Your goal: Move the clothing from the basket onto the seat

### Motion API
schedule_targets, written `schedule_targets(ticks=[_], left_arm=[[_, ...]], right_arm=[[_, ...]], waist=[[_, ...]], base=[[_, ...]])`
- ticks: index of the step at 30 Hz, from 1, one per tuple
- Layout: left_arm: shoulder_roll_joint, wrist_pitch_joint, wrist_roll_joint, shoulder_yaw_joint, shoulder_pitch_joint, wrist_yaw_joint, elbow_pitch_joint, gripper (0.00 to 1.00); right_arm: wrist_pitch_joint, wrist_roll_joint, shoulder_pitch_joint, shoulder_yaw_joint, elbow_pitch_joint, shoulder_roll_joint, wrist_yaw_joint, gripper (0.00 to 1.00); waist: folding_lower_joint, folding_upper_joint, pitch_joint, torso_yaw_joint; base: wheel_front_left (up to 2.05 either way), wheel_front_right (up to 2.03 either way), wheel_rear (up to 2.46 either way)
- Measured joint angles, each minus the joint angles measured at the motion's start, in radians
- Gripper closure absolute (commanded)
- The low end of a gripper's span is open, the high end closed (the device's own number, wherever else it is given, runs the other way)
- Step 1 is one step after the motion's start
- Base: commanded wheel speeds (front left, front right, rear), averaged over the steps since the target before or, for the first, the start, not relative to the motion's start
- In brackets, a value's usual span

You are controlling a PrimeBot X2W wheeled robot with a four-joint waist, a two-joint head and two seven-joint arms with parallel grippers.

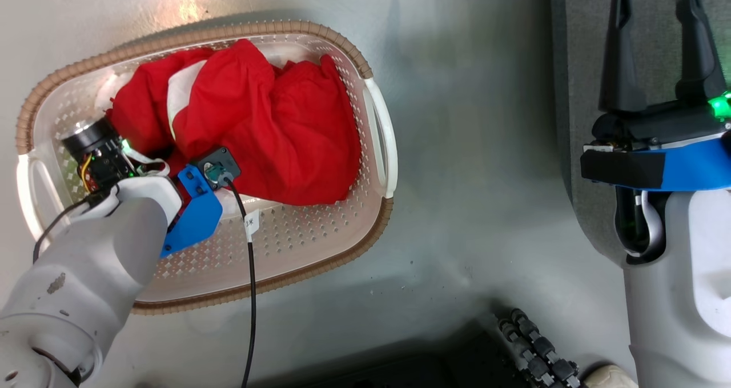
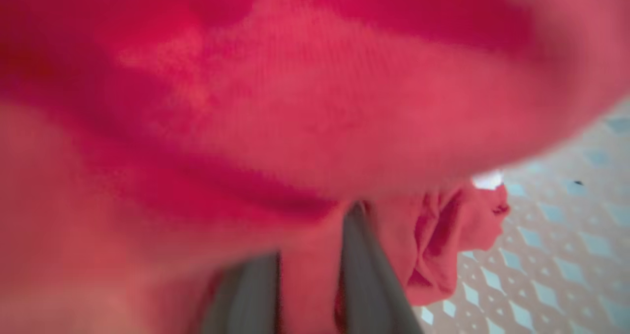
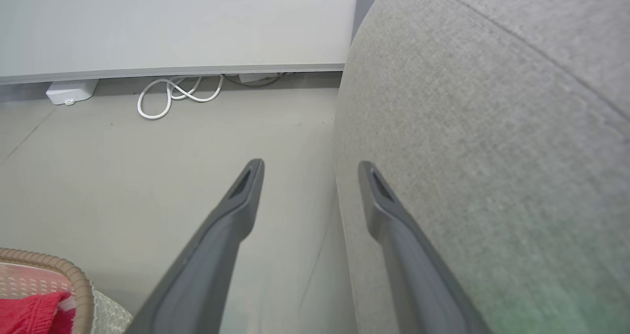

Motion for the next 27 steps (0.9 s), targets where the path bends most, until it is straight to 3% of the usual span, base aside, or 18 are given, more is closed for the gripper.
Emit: schedule_targets(ticks=[14,27], left_arm=[[-0.102,-0.094,-0.103,0.012,0.031,0.000,0.001,1.00],[-0.180,-0.268,-0.186,0.067,0.066,0.023,0.000,1.00]], right_arm=[[0.008,-0.012,0.012,-0.021,0.038,-0.003,0.002,0.00],[0.009,-0.065,0.063,-0.044,0.067,-0.005,0.001,0.00]], waist=[[0.0000,0.0000,-0.121,0.046],[0.0000,0.0000,-0.313,0.126]], base=[[0.00,0.00,0.00],[0.00,0.00,0.00]])
